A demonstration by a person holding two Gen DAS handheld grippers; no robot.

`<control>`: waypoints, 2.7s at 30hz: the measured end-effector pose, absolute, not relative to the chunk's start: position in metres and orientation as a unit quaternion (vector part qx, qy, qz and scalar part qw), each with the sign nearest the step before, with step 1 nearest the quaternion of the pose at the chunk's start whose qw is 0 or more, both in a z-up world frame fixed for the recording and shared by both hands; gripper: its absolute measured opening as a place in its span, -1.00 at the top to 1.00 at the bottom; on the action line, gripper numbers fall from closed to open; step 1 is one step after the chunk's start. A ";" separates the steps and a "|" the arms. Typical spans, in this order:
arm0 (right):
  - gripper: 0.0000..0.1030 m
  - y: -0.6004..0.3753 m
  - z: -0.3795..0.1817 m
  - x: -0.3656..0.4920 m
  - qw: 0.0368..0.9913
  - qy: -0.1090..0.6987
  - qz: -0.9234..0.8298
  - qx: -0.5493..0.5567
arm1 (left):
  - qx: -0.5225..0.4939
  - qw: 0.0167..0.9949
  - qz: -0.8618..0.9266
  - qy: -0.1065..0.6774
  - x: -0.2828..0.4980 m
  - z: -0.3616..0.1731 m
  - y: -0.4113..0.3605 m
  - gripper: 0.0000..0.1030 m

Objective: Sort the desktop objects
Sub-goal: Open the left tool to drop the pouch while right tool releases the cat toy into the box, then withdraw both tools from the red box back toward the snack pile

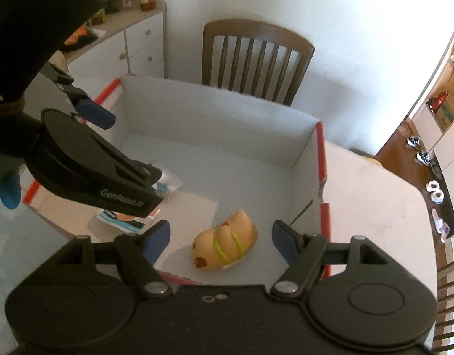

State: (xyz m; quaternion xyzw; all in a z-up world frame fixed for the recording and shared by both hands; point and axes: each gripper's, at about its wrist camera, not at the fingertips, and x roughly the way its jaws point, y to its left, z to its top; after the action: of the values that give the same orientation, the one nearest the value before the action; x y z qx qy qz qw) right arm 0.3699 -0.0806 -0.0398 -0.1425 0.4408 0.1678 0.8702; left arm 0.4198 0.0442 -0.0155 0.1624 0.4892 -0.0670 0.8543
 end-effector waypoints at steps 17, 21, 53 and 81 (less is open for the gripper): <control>-0.47 -0.103 0.022 0.303 0.890 0.401 0.181 -0.120 | 0.132 0.879 -0.050 0.455 0.339 0.052 0.041 -0.45; -0.49 -0.108 0.027 0.287 0.892 0.395 0.184 -0.120 | 0.118 0.886 -0.050 0.445 0.320 0.062 0.036 -0.45; -0.79 -0.173 0.012 0.169 0.910 0.356 0.194 -0.084 | 0.072 0.921 -0.064 0.378 0.167 0.049 0.018 -0.99; -0.68 -0.168 -0.043 0.131 0.909 0.352 0.193 -0.108 | 0.090 0.923 -0.077 0.367 0.099 -0.030 0.046 -0.99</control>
State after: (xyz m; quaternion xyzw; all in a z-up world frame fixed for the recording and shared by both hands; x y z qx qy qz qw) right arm 0.1307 -0.1676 -0.0431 -0.1077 0.3525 0.1926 0.9094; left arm 0.0991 0.0461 -0.0303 0.0898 0.3672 -0.0771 0.9226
